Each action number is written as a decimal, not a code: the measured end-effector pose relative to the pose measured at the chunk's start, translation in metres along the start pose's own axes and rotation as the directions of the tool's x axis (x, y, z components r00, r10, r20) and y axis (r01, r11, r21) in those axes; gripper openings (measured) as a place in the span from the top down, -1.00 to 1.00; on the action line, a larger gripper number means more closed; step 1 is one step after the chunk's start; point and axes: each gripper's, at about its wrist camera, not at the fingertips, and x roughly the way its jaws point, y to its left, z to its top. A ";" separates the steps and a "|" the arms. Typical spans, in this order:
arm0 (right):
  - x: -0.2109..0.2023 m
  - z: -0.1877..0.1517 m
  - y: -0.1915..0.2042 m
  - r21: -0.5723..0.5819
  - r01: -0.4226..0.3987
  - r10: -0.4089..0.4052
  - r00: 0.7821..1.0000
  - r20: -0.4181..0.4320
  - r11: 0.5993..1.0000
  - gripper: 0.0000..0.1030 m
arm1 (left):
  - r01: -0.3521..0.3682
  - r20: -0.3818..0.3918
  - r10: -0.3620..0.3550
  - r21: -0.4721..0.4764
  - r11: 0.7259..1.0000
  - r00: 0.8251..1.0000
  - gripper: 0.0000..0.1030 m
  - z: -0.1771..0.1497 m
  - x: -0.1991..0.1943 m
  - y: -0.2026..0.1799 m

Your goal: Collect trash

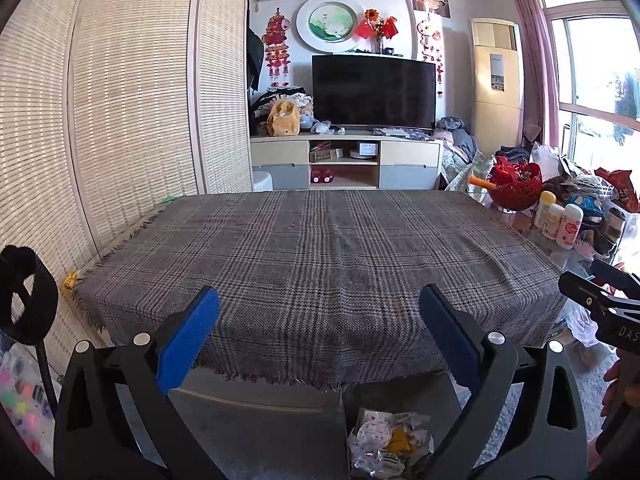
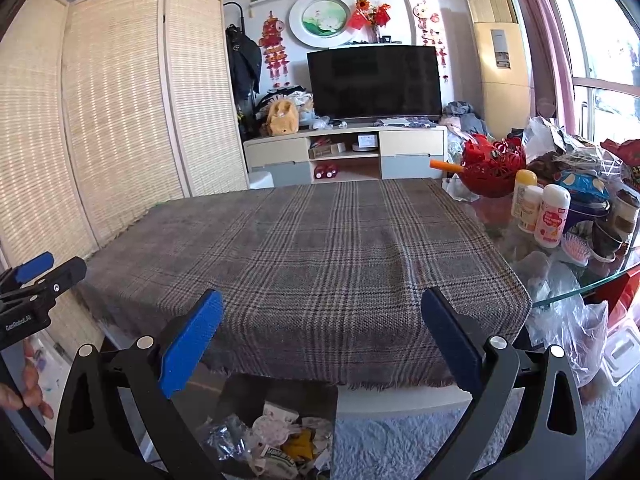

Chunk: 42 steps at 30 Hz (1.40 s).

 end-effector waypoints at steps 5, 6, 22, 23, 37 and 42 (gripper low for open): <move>0.001 0.000 -0.001 0.001 0.001 -0.001 1.000 -0.004 1.000 -0.94 | 0.000 0.000 0.000 0.000 1.000 1.000 -0.84 0.000 0.001 0.001; 0.001 0.000 -0.002 0.002 0.001 -0.001 1.000 -0.006 1.000 -0.94 | 0.000 -0.001 0.000 0.001 1.000 1.000 -0.84 0.000 0.001 0.001; 0.001 -0.002 -0.011 0.019 -0.001 0.001 1.000 -0.012 1.000 -0.94 | 0.000 0.000 0.000 0.006 1.000 1.000 -0.84 0.002 0.002 0.003; 0.002 -0.002 -0.011 0.017 -0.002 0.002 1.000 -0.013 1.000 -0.94 | -0.001 0.000 0.001 0.006 1.000 1.000 -0.84 0.002 0.002 0.003; 0.003 -0.002 -0.011 0.019 -0.008 0.008 1.000 -0.019 1.000 -0.94 | -0.008 -0.005 0.008 0.002 1.000 1.000 -0.84 0.003 0.004 0.004; 0.002 -0.001 -0.011 0.020 -0.007 0.008 1.000 -0.020 1.000 -0.94 | -0.011 -0.006 0.011 0.004 1.000 1.000 -0.84 0.003 0.004 0.005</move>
